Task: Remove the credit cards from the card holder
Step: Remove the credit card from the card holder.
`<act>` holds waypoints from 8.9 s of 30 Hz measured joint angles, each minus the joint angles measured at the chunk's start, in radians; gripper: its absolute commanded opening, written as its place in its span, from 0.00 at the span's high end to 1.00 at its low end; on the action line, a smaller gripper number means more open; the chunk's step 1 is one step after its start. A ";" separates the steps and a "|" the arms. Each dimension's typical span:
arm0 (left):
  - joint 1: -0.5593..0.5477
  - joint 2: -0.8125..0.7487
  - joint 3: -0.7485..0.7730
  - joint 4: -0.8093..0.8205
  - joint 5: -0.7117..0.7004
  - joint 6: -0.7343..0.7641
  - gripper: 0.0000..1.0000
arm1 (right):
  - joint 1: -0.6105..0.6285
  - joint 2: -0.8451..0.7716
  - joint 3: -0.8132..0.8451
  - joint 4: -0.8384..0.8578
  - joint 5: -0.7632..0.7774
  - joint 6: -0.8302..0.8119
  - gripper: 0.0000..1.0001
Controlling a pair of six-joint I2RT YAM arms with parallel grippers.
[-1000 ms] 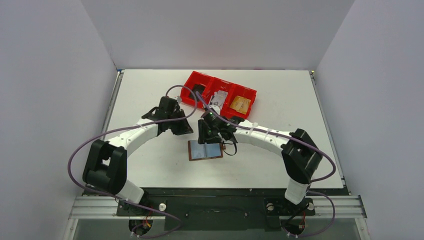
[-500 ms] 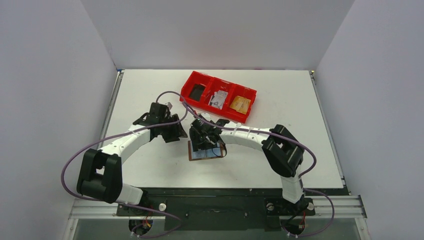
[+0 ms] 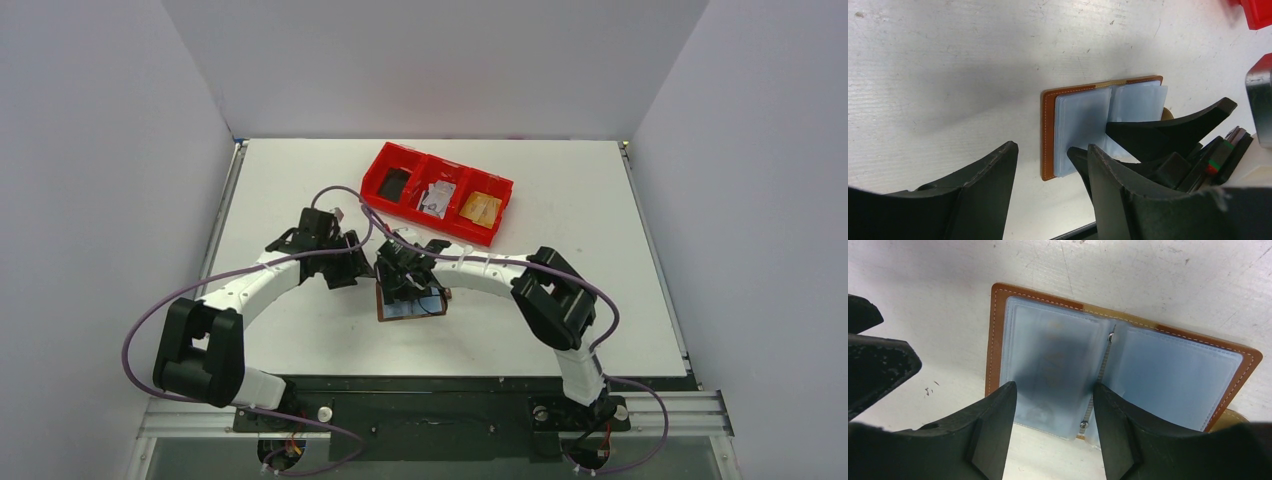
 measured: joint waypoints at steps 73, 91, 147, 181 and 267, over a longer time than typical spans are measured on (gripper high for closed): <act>-0.105 0.185 -0.047 0.155 0.096 -0.067 1.00 | -0.157 -0.014 -0.221 0.428 -0.382 0.090 0.63; -0.109 0.150 -0.046 0.136 0.071 -0.076 1.00 | -0.225 -0.226 -0.252 0.228 -0.252 0.059 0.47; -0.284 0.362 0.167 0.250 0.124 -0.143 0.46 | -0.262 -0.501 -0.352 0.082 0.029 0.047 0.47; -0.082 0.070 0.108 0.118 0.098 -0.070 0.46 | -0.187 -0.414 -0.267 0.050 0.040 0.040 0.47; -0.095 0.196 -0.040 0.183 0.057 -0.103 1.00 | -0.267 -0.106 -0.516 0.845 -0.453 0.387 0.60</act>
